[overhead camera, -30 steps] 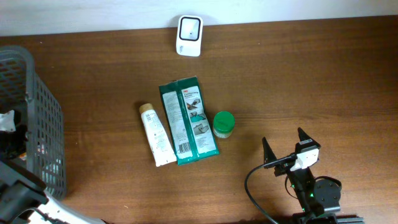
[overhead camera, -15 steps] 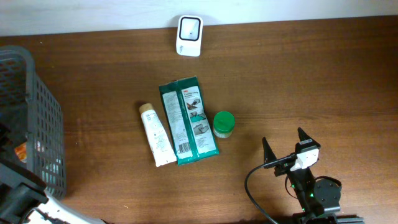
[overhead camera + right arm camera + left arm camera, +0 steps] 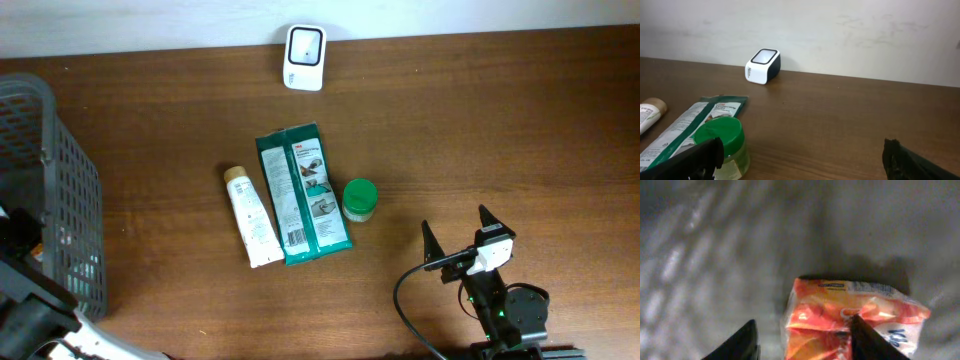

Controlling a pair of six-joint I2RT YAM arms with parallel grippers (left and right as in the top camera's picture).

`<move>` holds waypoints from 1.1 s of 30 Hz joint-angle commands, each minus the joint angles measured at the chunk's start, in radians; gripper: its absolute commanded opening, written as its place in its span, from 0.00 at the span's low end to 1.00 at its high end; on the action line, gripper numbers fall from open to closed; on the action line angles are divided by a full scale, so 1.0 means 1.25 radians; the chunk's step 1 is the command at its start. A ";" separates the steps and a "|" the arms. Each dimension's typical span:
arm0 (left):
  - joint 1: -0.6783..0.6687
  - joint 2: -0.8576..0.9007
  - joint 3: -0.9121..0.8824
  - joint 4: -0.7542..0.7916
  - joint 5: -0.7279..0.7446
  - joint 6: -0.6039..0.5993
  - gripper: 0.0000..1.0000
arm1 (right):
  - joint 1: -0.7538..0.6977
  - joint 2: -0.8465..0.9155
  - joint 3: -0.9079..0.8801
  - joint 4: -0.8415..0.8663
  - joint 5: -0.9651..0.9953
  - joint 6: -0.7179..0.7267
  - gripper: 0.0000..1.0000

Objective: Scan the item barcode
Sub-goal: 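Reach the left gripper into the basket and grasp the orange tissue pack, then place the small orange tissue pack right of the glove pack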

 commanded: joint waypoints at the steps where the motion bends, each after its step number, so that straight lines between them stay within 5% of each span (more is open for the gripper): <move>1: -0.003 0.031 -0.044 0.025 0.026 0.009 0.44 | -0.006 -0.005 -0.006 -0.003 -0.007 0.000 0.98; 9: -0.003 0.037 -0.113 0.082 0.111 0.009 0.37 | -0.006 -0.005 -0.006 -0.003 -0.007 0.000 0.98; 10: -0.003 0.037 -0.114 0.086 0.111 0.009 0.30 | -0.006 -0.005 -0.006 -0.003 -0.007 0.000 0.98; 11: -0.003 0.037 -0.114 0.088 0.111 0.009 0.10 | -0.006 -0.005 -0.006 -0.003 -0.007 0.000 0.98; 12: -0.003 0.037 -0.114 0.090 0.112 0.009 0.00 | -0.006 -0.005 -0.006 -0.003 -0.007 0.000 0.98; 19: -0.003 -0.018 0.135 -0.049 0.122 -0.055 0.00 | -0.006 -0.005 -0.006 -0.003 -0.007 0.000 0.98; 26: -0.054 -0.256 0.346 -0.042 0.207 -0.154 0.00 | -0.006 -0.005 -0.006 -0.003 -0.007 0.000 0.98; 30: -0.215 -0.368 0.346 -0.029 0.241 -0.174 0.00 | -0.006 -0.005 -0.006 -0.003 -0.007 0.000 0.99; 33: -0.449 -0.365 0.309 -0.070 0.239 -0.147 0.00 | -0.006 -0.005 -0.006 -0.003 -0.007 0.000 0.98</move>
